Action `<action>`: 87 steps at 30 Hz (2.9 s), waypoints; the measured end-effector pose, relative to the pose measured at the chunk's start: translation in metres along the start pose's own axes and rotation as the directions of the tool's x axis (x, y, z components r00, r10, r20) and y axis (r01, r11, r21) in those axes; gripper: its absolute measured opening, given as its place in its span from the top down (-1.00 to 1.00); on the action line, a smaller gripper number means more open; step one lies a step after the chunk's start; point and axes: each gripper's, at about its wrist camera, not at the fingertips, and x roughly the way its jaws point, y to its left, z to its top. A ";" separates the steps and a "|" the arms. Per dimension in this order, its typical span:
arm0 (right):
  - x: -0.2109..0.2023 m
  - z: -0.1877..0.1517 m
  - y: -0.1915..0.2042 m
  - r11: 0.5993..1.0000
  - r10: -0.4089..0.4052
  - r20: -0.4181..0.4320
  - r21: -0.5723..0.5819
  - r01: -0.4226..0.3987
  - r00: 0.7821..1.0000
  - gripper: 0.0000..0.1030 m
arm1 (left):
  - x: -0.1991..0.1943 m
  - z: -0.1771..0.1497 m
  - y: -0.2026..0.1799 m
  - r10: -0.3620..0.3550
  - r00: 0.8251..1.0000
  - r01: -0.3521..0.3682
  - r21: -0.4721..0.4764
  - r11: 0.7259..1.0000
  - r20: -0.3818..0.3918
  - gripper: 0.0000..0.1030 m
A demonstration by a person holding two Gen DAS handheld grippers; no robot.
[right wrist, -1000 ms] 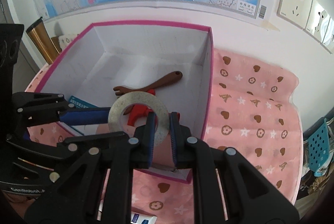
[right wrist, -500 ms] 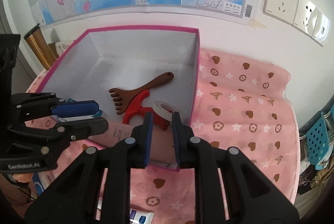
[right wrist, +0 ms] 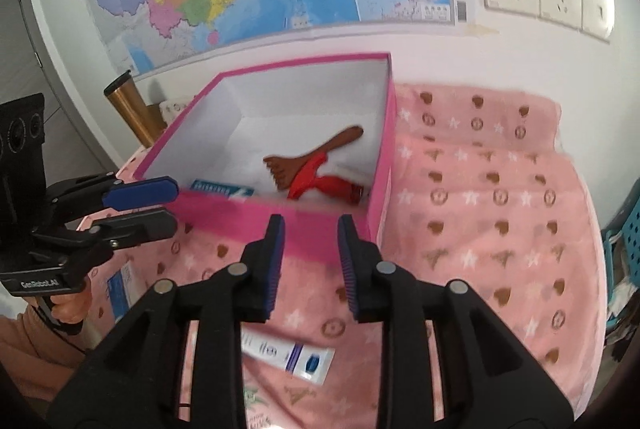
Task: Organize rigid objects
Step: 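Move the right gripper toward the white tube with blue cap, then grasp the white tube around its middle with the right gripper, then carry the white tube into the magenta box and open the right gripper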
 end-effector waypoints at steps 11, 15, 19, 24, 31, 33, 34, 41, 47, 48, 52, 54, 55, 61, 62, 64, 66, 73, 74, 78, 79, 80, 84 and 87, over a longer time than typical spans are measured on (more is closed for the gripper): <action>0.021 -0.071 -0.020 0.990 0.050 -0.146 0.136 -0.030 0.988 0.30 | 0.044 -0.067 -0.001 -0.059 0.971 0.037 -0.097 0.995 -0.231 0.30; 0.028 -0.091 -0.026 0.983 0.067 -0.186 0.178 -0.033 0.980 0.28 | 0.050 -0.076 -0.003 -0.054 0.962 0.028 -0.103 0.994 -0.266 0.30; 0.031 -0.102 -0.029 0.977 0.080 -0.196 0.208 -0.039 0.977 0.16 | 0.052 -0.082 -0.002 -0.049 0.957 0.018 -0.111 0.994 -0.288 0.30; 0.034 -0.108 -0.027 0.977 0.083 -0.195 0.207 -0.041 0.977 0.16 | 0.053 -0.089 0.000 -0.071 0.950 0.031 -0.133 0.991 -0.303 0.30; 0.036 -0.109 -0.018 0.983 0.087 -0.193 0.178 -0.052 0.977 0.16 | 0.057 -0.089 -0.003 -0.086 0.947 0.043 -0.142 0.989 -0.308 0.30; 0.036 -0.110 -0.016 0.983 0.088 -0.192 0.173 -0.054 0.977 0.16 | 0.059 -0.089 -0.005 -0.092 0.947 0.050 -0.143 0.988 -0.308 0.29; 0.037 -0.110 -0.014 0.984 0.083 -0.190 0.169 -0.050 0.978 0.14 | 0.059 -0.089 -0.006 -0.088 0.948 0.046 -0.140 0.989 -0.307 0.29; 0.036 -0.109 -0.013 0.984 0.077 -0.176 0.172 -0.046 0.981 0.12 | 0.060 -0.089 -0.006 -0.092 0.949 0.047 -0.154 0.987 -0.302 0.20; 0.031 -0.107 -0.011 0.984 0.077 -0.161 0.170 -0.049 0.984 0.11 | 0.058 -0.086 -0.007 -0.089 0.953 0.044 -0.156 0.987 -0.291 0.20; 0.029 -0.106 -0.011 0.984 0.078 -0.155 0.170 -0.051 0.985 0.11 | 0.058 -0.086 -0.007 -0.087 0.953 0.043 -0.155 0.987 -0.289 0.20; 0.024 -0.102 -0.008 0.986 0.074 -0.140 0.159 -0.052 0.987 0.11 | 0.053 -0.083 -0.008 -0.078 0.959 0.038 -0.151 0.988 -0.273 0.20; 0.021 -0.098 -0.005 0.987 0.074 -0.132 0.148 -0.054 0.989 0.11 | 0.048 -0.080 -0.008 -0.077 0.963 0.039 -0.148 0.988 -0.260 0.20; 0.020 -0.097 -0.005 0.988 0.073 -0.130 0.145 -0.054 0.989 0.11 | 0.046 -0.079 -0.009 -0.075 0.964 0.039 -0.146 0.988 -0.254 0.20; 0.013 -0.087 0.002 0.992 0.070 -0.102 0.116 -0.058 0.992 0.11 | 0.035 -0.068 -0.009 -0.058 0.975 0.030 -0.130 0.991 -0.215 0.20; 0.012 -0.085 0.003 0.992 0.070 -0.098 0.111 -0.059 0.993 0.12 | 0.033 -0.066 -0.009 -0.056 0.977 0.030 -0.129 0.991 -0.208 0.20; 0.009 -0.080 0.005 0.993 0.069 -0.088 0.101 -0.060 0.994 0.12 | 0.030 -0.062 -0.009 -0.051 0.980 0.027 -0.124 0.992 -0.194 0.20; 0.007 -0.076 0.007 0.994 0.069 -0.076 0.093 -0.062 0.995 0.11 | 0.026 -0.058 -0.009 -0.045 0.983 0.023 -0.118 0.993 -0.179 0.20; -0.002 -0.053 0.015 0.997 0.056 -0.025 0.045 -0.055 0.998 0.11 | 0.015 -0.040 -0.007 -0.008 0.992 -0.004 -0.093 0.996 -0.123 0.20; -0.003 -0.049 0.015 0.998 0.055 -0.018 0.039 -0.055 0.998 0.11 | 0.013 -0.037 -0.007 -0.003 0.994 -0.008 -0.090 0.996 -0.114 0.20; -0.006 -0.037 0.018 0.998 0.054 0.007 0.023 -0.054 0.999 0.11 | 0.008 -0.024 -0.008 0.025 0.996 -0.030 -0.067 0.997 -0.083 0.20; -0.006 -0.034 0.018 0.998 0.055 0.012 0.020 -0.055 0.998 0.11 | 0.007 -0.021 -0.009 0.029 0.997 -0.034 -0.064 0.997 -0.078 0.20; -0.007 -0.032 0.018 0.998 0.055 0.015 0.019 -0.055 0.998 0.11 | 0.006 -0.017 -0.008 0.035 0.997 -0.039 -0.059 0.997 -0.069 0.20; -0.007 -0.020 0.018 0.998 0.055 0.033 0.009 -0.055 0.998 0.11 | 0.003 -0.006 -0.005 0.052 0.998 -0.054 -0.047 0.997 -0.044 0.20; -0.007 -0.013 0.019 0.999 0.050 0.044 -0.001 -0.050 0.998 0.11 | 0.003 0.003 -0.003 0.064 0.998 -0.065 -0.040 0.997 -0.029 0.20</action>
